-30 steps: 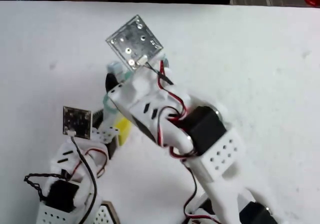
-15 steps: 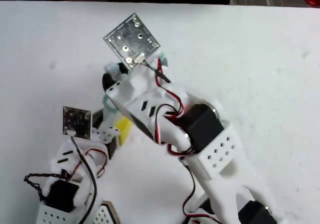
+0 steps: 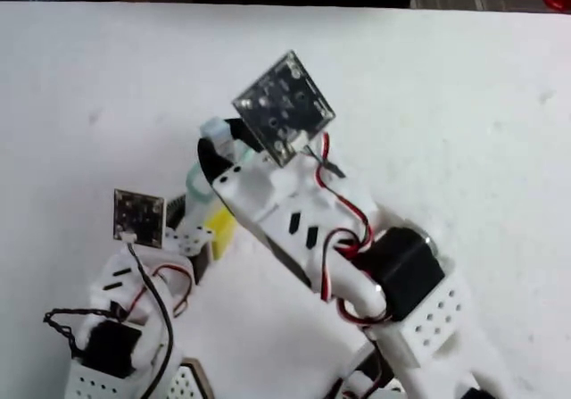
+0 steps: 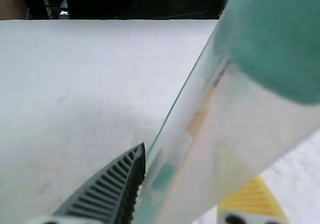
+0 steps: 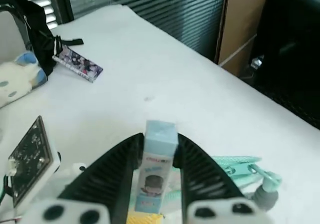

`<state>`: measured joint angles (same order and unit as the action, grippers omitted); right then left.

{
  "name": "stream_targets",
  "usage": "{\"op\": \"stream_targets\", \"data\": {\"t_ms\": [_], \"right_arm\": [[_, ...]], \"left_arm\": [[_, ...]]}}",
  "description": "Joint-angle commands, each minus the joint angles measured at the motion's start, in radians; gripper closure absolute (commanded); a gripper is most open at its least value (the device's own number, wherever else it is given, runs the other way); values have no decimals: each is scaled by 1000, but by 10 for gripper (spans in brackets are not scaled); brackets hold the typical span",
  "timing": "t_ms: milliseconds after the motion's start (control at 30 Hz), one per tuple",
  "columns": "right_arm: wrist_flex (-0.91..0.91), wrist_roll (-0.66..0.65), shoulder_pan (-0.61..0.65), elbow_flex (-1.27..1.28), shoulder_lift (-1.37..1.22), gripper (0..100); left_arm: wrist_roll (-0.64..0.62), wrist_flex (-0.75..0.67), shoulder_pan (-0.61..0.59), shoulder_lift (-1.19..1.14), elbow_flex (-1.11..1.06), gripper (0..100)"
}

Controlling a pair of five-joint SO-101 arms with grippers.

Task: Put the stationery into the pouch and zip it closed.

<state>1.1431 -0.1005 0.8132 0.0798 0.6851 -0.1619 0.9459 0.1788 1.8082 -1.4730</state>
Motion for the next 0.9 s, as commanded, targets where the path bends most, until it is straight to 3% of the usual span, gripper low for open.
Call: {"op": "stream_targets", "data": {"t_ms": [0, 200, 667, 733, 867], "right_arm": [[-153, 8, -1, 120, 61, 982], [-407, -28, 4, 267, 170, 982], [-426, -60, 5, 488, 266, 979], [-400, -60, 4, 482, 285, 934], [-346, -55, 2, 420, 314, 731]], "left_arm": [[-12, -11, -8, 5, 31, 759], [-12, -11, -8, 5, 31, 759], [-12, -12, -8, 5, 31, 759], [-12, -12, -8, 5, 31, 759], [-12, -12, -8, 5, 31, 759]]}}
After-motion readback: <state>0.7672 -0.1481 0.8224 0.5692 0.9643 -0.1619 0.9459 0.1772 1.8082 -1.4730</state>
